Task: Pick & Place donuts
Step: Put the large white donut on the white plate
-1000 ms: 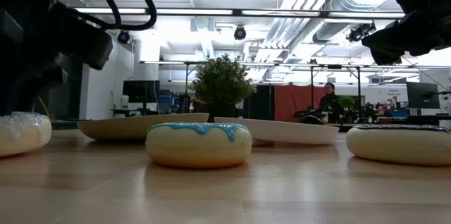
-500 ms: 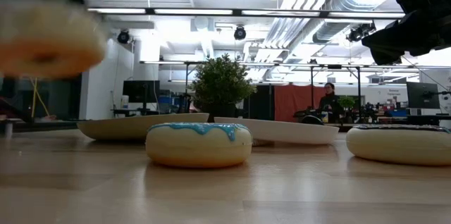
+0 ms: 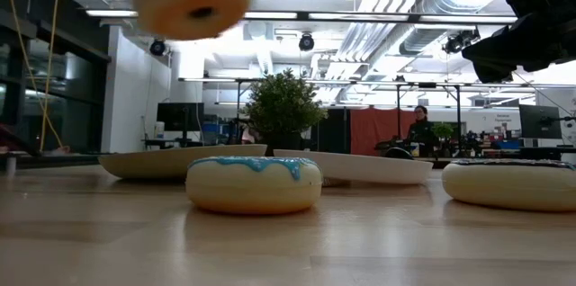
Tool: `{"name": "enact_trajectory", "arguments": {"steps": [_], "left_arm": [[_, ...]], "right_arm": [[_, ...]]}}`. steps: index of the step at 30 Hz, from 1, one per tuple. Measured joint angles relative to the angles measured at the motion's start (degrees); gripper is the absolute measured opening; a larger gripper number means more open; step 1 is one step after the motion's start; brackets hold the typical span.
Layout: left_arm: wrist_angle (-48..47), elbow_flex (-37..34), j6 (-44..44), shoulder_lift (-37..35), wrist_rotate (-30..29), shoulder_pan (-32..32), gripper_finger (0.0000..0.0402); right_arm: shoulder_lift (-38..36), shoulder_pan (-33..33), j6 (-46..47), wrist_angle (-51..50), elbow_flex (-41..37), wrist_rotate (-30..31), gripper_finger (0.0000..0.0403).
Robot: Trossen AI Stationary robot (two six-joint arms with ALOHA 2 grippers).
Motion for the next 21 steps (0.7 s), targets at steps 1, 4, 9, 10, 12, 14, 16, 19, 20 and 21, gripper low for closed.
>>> {"name": "enact_trajectory", "arguments": {"steps": [1,4,9,10,12,14,16,19,20,21], "left_arm": [[-0.8,2.4,2.2,1.5,0.0,0.9,0.0123],[-6.2,8.5,8.1,5.8,-0.2,3.2,0.0123],[-8.2,16.2,14.5,11.4,-0.1,6.3,0.0123],[-7.4,17.0,15.4,12.1,-0.2,6.8,0.0123],[-9.6,18.3,16.8,13.9,-0.2,8.0,0.0123],[-7.6,19.6,17.0,15.7,-0.3,9.2,0.0123],[-8.5,19.6,17.0,16.5,-0.3,10.5,0.0123],[-6.0,19.7,16.9,18.1,-0.4,12.4,0.0123],[-6.6,19.6,16.6,18.5,-0.3,13.0,0.0123],[-6.2,19.5,16.6,19.2,-0.3,13.6,0.0123]], "right_arm": [[0.0,0.0,0.0,0.0,0.0,0.0,0.0000],[0.1,0.0,0.0,-0.1,0.0,0.0,0.0001],[0.3,0.0,0.0,0.0,0.0,0.0,0.0001],[0.3,0.0,0.0,0.0,0.0,0.0,0.0000],[0.5,0.0,0.0,-0.2,0.0,0.0,0.0000],[0.6,0.0,0.0,-0.3,0.0,0.0,0.0001],[1.0,0.0,0.0,-0.1,0.0,0.0,0.0000],[1.7,0.0,0.0,0.2,0.0,0.0,0.0001],[1.8,0.0,0.0,-0.2,0.0,0.0,0.0000],[1.9,0.0,0.0,-0.2,0.0,-0.1,0.0000]]}}
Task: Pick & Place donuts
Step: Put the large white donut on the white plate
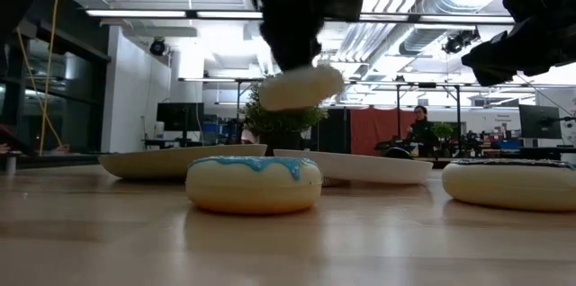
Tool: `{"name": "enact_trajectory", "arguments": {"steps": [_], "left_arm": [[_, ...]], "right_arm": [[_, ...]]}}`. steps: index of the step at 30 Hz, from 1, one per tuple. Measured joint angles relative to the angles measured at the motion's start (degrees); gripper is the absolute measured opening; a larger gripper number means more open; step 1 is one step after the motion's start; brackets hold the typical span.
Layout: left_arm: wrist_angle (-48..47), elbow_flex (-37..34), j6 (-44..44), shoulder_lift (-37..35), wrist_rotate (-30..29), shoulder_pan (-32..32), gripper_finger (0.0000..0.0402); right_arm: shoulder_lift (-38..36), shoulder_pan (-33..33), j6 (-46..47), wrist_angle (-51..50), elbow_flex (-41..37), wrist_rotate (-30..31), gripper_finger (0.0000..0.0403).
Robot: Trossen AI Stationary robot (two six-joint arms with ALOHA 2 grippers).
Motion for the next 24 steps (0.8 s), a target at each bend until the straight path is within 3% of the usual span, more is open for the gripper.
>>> {"name": "enact_trajectory", "arguments": {"steps": [11,24], "left_arm": [[6.7,0.3,-1.5,3.0,-0.5,6.6,0.0123],[6.9,0.0,-1.5,5.4,-0.4,10.5,0.0123]], "right_arm": [[0.5,0.0,0.0,0.2,0.0,0.1,0.0000],[0.4,0.0,0.0,0.2,0.0,0.1,0.0000]]}}
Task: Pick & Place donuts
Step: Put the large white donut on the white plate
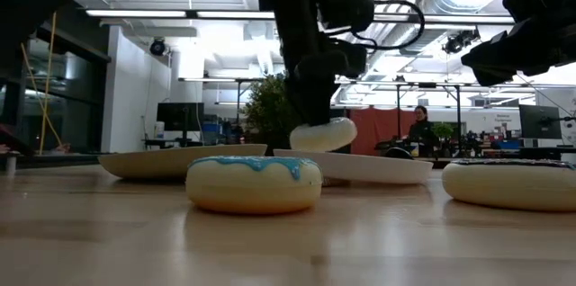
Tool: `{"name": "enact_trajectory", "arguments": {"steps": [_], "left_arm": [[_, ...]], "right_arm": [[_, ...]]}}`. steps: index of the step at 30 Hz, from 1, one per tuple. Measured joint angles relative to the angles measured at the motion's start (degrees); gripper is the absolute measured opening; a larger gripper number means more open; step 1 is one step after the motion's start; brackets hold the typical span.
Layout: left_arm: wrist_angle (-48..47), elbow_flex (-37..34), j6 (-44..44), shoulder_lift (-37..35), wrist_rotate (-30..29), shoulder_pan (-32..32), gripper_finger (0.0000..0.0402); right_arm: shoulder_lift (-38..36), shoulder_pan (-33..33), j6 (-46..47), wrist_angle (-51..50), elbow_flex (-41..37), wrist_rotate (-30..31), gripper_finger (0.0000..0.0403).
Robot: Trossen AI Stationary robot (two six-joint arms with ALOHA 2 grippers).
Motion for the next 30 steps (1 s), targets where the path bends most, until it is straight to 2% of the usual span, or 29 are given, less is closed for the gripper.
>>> {"name": "enact_trajectory", "arguments": {"steps": [18,30], "left_arm": [[-2.8,0.0,3.6,2.2,0.5,0.2,0.0126],[-3.0,0.1,3.7,2.1,0.3,0.2,0.0217]], "right_arm": [[0.0,0.0,0.0,0.0,0.0,0.0,0.0001],[0.0,0.0,0.0,0.0,0.0,0.0,0.0000]]}}
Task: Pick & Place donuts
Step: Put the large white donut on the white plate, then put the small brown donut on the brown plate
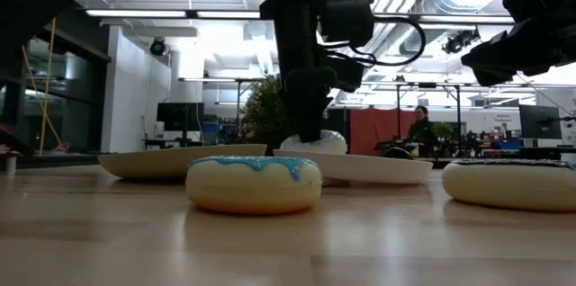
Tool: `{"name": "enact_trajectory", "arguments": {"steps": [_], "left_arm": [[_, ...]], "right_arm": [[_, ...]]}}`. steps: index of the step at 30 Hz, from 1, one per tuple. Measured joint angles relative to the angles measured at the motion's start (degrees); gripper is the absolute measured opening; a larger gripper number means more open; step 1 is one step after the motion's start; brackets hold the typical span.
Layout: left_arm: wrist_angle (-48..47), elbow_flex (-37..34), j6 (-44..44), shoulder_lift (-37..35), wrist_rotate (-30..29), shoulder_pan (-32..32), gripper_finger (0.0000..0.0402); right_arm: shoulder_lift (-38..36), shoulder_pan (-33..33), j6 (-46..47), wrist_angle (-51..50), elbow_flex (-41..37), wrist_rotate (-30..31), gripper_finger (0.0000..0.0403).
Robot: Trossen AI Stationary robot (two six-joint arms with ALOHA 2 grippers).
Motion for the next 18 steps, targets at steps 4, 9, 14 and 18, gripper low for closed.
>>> {"name": "enact_trajectory", "arguments": {"steps": [4,9,14,18], "left_arm": [[-0.9,0.0,0.0,0.0,-2.1,0.0,0.0239],[-1.9,0.0,-0.2,0.0,-3.3,0.0,0.0260],[-5.0,2.4,-0.9,-0.1,-4.4,0.0,0.0274],[-6.0,4.4,-1.7,-0.1,-4.8,0.0,0.0285]], "right_arm": [[0.0,0.0,0.0,0.0,0.0,0.0,0.0001],[0.0,0.0,0.0,0.0,0.0,0.0,0.0000],[0.0,0.0,0.0,0.0,0.0,0.0,0.0001],[0.0,0.0,0.0,0.0,0.0,0.0,0.0001]]}}
